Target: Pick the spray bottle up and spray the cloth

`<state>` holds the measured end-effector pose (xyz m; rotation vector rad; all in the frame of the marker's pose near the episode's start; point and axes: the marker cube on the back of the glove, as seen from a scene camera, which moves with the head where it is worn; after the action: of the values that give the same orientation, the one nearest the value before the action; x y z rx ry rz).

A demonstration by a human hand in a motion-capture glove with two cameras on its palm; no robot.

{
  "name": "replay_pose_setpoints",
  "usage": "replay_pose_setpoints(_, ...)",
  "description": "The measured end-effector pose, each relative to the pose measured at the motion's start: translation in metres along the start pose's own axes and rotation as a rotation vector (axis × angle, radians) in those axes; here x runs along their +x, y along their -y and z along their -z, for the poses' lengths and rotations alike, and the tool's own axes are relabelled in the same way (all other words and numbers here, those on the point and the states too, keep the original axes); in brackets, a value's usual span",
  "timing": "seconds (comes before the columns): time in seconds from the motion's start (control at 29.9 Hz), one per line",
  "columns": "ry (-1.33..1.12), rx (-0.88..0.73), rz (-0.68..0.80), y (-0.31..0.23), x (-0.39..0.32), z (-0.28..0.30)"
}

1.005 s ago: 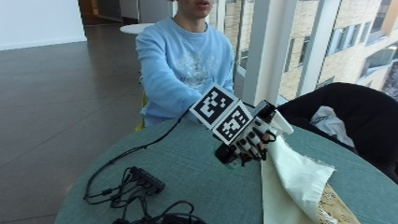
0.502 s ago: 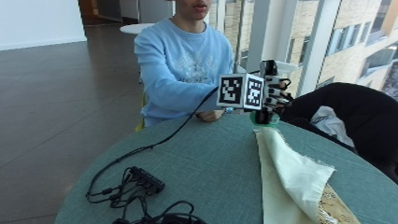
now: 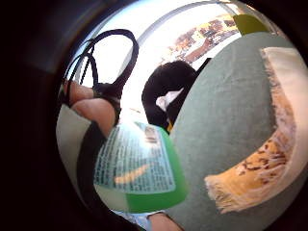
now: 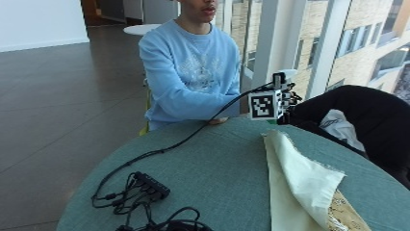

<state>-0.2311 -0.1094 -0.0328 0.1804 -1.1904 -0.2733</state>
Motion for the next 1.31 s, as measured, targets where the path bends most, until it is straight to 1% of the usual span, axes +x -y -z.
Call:
replay_pose_setpoints(0.2,0.006,-0.058,0.000,-0.012,0.013,-0.024)
replay_pose_setpoints(0.57,0.004,-0.131,-0.029,-0.023,0.038,-0.034)
replay_pose_setpoints(0.7,-0.104,-0.182,-0.031,-0.030,0.056,-0.029)
replay_pose_setpoints(0.84,-0.106,-0.211,-0.032,-0.042,0.051,-0.016)
replay_pose_setpoints(0.97,-0.077,-0.141,-0.030,-0.046,0.036,0.001)
replay_pose_setpoints(1.21,-0.156,-0.083,-0.017,-0.066,0.007,0.043)
replay_pose_setpoints(1.31,-0.236,-0.090,-0.001,-0.083,-0.008,0.062)
